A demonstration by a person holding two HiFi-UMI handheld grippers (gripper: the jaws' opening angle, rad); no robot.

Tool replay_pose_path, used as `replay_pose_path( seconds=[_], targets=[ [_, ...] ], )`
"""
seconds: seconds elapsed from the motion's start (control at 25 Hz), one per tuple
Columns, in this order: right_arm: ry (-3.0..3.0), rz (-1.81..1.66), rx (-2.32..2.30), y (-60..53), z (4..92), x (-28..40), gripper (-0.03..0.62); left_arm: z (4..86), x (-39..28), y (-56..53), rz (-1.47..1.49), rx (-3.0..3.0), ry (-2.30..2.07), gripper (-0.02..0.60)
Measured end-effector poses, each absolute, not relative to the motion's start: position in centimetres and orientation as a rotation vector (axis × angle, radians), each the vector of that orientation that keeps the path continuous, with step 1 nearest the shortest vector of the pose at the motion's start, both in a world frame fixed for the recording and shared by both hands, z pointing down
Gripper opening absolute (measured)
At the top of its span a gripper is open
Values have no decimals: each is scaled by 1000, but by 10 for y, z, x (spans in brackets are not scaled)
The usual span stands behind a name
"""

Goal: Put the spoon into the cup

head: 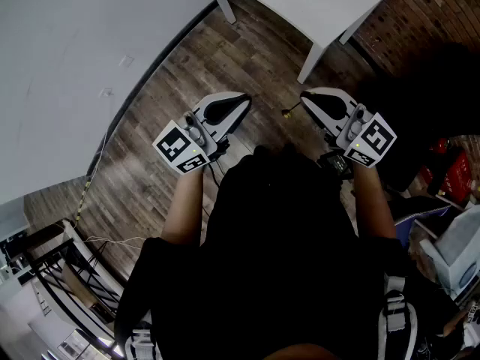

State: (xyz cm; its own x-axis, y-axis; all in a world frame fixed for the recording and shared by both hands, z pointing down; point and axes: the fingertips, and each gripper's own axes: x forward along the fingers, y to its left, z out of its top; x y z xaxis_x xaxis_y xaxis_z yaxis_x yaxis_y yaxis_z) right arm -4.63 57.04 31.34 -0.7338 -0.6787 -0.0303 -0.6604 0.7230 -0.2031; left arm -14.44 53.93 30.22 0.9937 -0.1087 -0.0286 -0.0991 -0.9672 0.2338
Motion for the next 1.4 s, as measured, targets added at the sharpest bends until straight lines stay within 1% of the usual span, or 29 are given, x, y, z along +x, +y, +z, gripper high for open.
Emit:
replay_pose_path(
  seconds=[0.12,0.28,0.68,0.96,1.2,1.4],
  targets=[
    [2835,-267,-1070,582,317,-35,8,292,-127,549,-122,2928,-132,17],
    [2839,-271,-1060,593,319,-23,8,304,-109,561,-55,2942,-131,17],
    [2833,-270,-966,605,323,5,8,323,-84,582,3,2917,-187,17],
    [2873,-309,-848,602,334,-12,8,334,-90,587,39,2869,-239,17],
    [2884,-351,-788,572,336,-20,8,348,-96,567,58,2804,-275,17],
    [2911,-326,-792,542,334,-34,8,354,-114,538,30,2794,-312,17]
  ],
)
